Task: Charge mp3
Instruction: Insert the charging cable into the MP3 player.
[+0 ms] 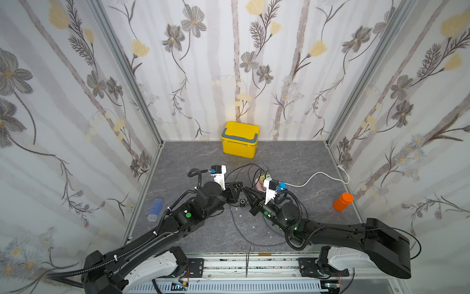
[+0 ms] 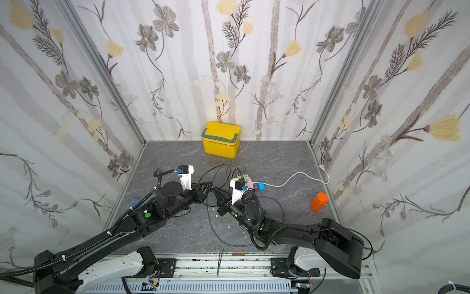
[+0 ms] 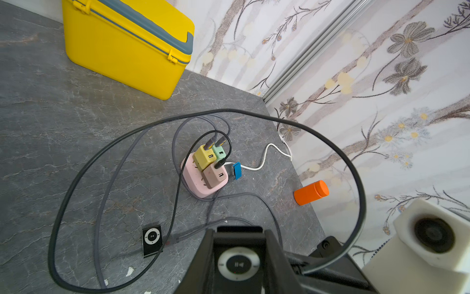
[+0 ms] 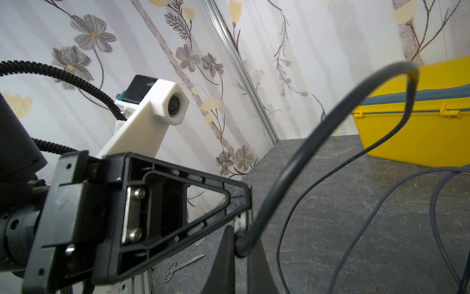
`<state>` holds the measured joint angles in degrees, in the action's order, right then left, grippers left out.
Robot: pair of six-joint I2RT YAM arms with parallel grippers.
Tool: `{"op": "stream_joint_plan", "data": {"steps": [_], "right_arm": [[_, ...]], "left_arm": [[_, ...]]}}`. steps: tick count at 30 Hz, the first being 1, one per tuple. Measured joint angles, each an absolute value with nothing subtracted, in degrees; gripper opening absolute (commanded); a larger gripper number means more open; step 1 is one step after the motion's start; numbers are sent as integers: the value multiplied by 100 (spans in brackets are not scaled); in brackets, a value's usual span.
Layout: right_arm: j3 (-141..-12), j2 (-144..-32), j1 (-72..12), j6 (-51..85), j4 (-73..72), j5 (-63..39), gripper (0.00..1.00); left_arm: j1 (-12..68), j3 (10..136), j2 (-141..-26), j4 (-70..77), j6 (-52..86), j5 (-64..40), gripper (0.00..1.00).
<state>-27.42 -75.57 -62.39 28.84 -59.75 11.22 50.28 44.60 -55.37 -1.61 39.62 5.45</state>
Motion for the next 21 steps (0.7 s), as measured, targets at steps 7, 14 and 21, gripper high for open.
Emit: {"op": "stream_joint_plan", "data": {"steps": [7,14,21], "right_arm": [[-2856,-7559,-6226,2880,-5898,1098,8],[-3238,-7061,-6156,2707,-4322,556,52],[-3583,-6501,-5878,2663,-3361,172,62]], "left_arm": [[5030,4593,-5544,-318,3876,685,9],[5089,4960,-5830,-685,3903,755,9],[4617,4812,-5881,-1288,4056,1072,10]]}}
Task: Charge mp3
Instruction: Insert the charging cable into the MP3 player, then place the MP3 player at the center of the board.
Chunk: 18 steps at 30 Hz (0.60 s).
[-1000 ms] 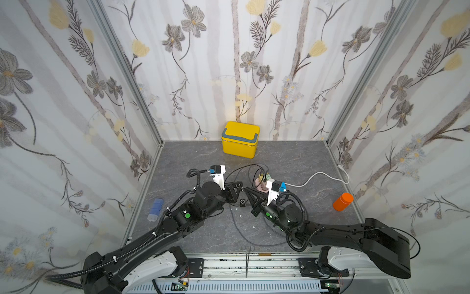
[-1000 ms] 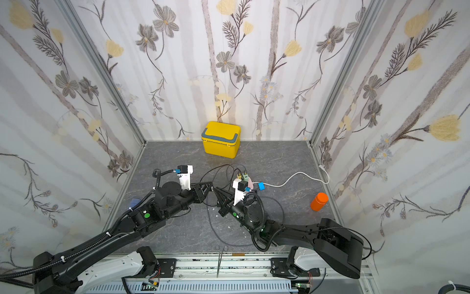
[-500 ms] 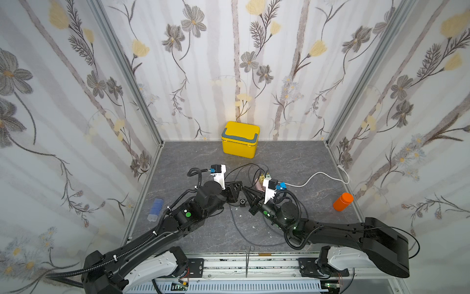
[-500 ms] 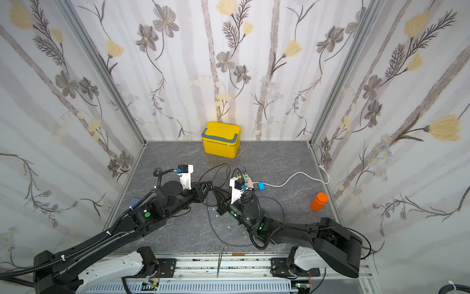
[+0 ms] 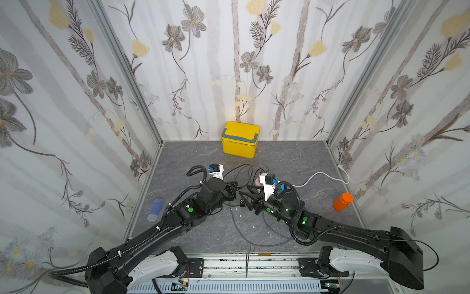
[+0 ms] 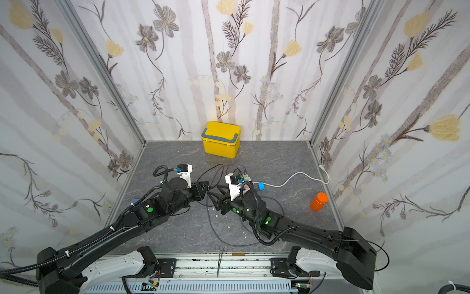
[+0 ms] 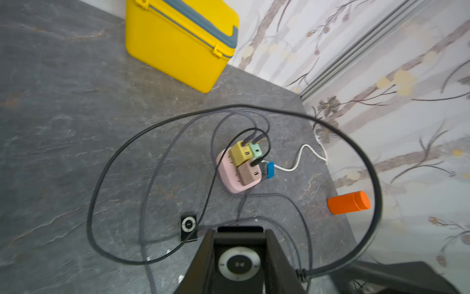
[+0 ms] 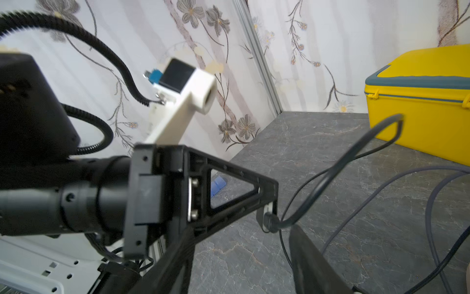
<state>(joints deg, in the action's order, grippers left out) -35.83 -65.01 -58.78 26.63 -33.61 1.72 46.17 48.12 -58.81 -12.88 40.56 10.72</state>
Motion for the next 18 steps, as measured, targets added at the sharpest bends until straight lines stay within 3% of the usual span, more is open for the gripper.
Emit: {"op": "stream_joint_plan", "data": {"steps": [10,15,18], "right_arm": [[-3791,-6785,-4453,2915,-2390,-718,77],[-3782,-7054,-3616,2766,-2053,-760,80],[-3734,-7269,-3033,2622,-1986,-851,91]], "left_arm": [[2659,4056,-6224,-1861,4106,1048,13],[2217,3516,-6971,-1481,3981,652,14],[2064,3468,-7463,-1131,3872,515,18]]}}
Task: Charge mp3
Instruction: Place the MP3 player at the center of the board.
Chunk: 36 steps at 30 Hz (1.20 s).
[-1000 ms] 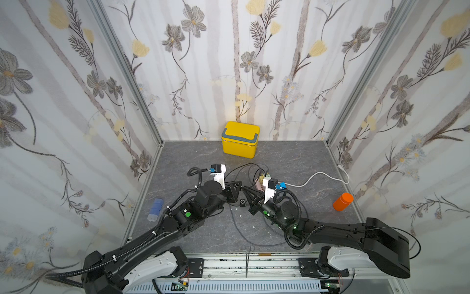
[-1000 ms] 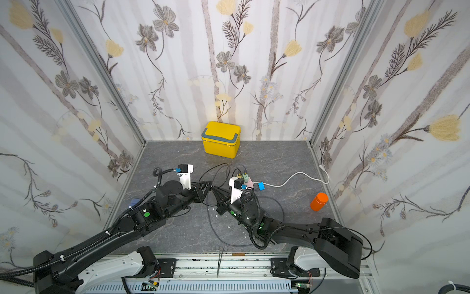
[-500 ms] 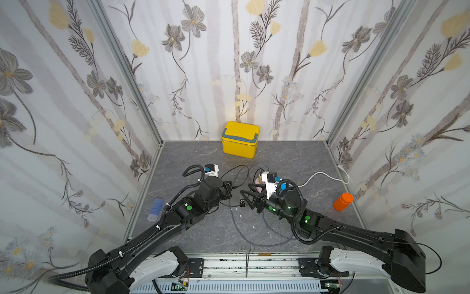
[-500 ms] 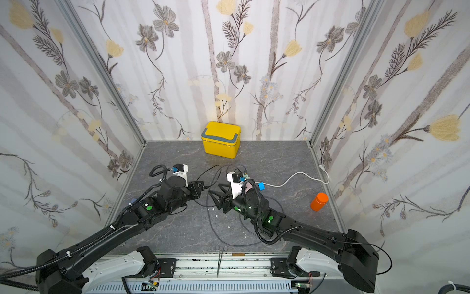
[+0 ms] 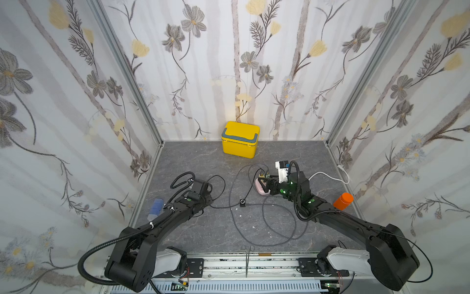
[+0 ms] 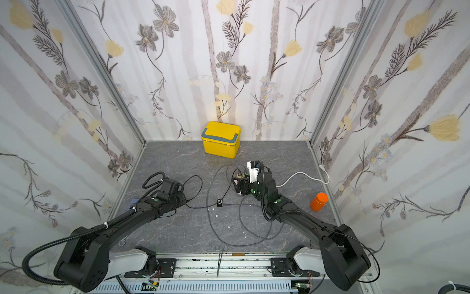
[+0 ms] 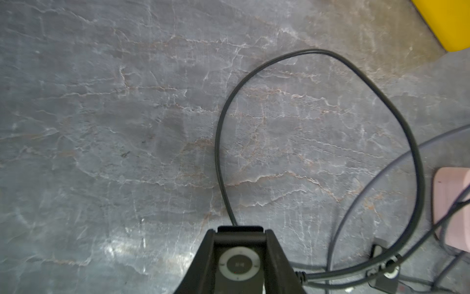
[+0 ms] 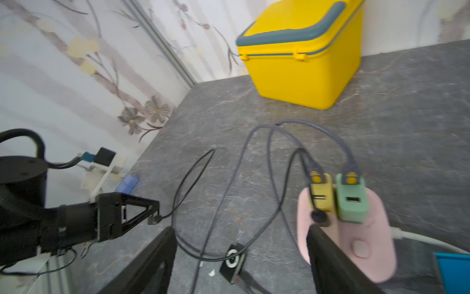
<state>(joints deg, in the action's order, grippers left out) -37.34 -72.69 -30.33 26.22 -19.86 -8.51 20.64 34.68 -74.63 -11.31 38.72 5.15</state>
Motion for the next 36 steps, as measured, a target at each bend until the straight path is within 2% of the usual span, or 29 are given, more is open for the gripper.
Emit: {"op": "stream_joint_plan", "data": {"steps": [4,7,13,17,22,23,24,31,36], "right_arm": [[-3642,-7498,-2410,2449,-1905,-845,96],[-3562,-7509,-2062,2305,-1879,-845,98],[-3299,-7334,-1330,2043,-1872,-655,100],[-3131,-7124,-950,1916,-1870,-565,100],[-3011,-6971,-624,1763,-1876,-556,100],[-2971,-6956,-534,1730,-1885,-541,100],[-2930,-6943,-451,1704,-1894,-508,100],[-2799,-6932,134,1529,-2027,-419,100],[-2580,-6995,482,1396,-2488,-333,100]], "left_arm": [[1907,3470,-7950,-784,3667,416,20],[1785,3485,-8235,-600,3542,346,30],[1612,3793,-8816,-161,3286,189,34],[1608,4005,-9019,-156,3148,95,53],[1601,4364,-9100,-489,3015,93,61],[1594,4458,-9089,-552,2956,110,68],[1592,4541,-9063,-598,2869,115,99],[1485,4895,-8145,-473,1787,156,100],[832,3933,-7102,963,943,19,100]]}}
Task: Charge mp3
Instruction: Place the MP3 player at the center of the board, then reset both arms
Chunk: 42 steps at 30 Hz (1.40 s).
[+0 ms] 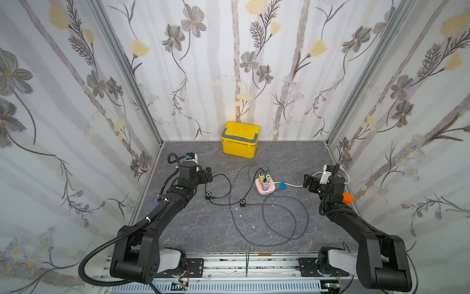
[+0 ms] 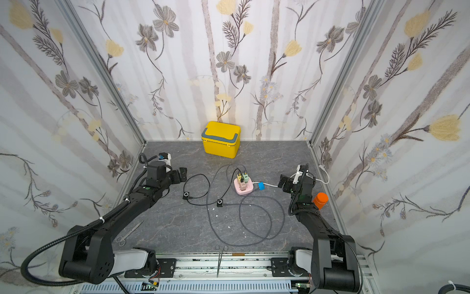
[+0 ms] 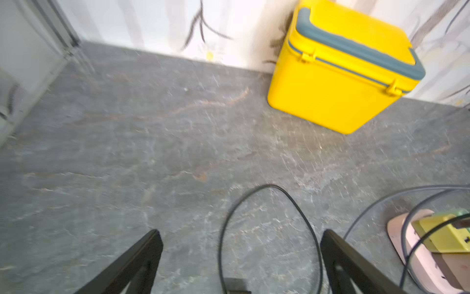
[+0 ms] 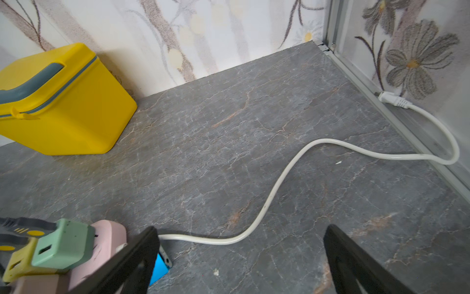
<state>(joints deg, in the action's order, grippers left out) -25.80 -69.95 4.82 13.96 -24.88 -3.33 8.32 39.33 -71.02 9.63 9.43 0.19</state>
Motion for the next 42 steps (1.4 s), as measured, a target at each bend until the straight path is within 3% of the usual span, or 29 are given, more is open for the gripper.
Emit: {"op": "stream_joint_plan", "data": {"steps": [6,16,31,42], "right_arm": [[-2045,-7107,620,1330,-3334,-196,100],[-1623,-7876,635,1194,-4974,-95,100],[-847,-8597,357,633,-7330,-484,100],[-1168,-8656,252,377,-7341,-572,100]], "left_arm": [[16,2434,-6479,2814,777,-327,100],[-274,1177,-7129,4960,801,-298,100],[-405,1295,-8702,6980,683,-604,100],[-86,1426,-9052,7258,333,-447,100]]}}
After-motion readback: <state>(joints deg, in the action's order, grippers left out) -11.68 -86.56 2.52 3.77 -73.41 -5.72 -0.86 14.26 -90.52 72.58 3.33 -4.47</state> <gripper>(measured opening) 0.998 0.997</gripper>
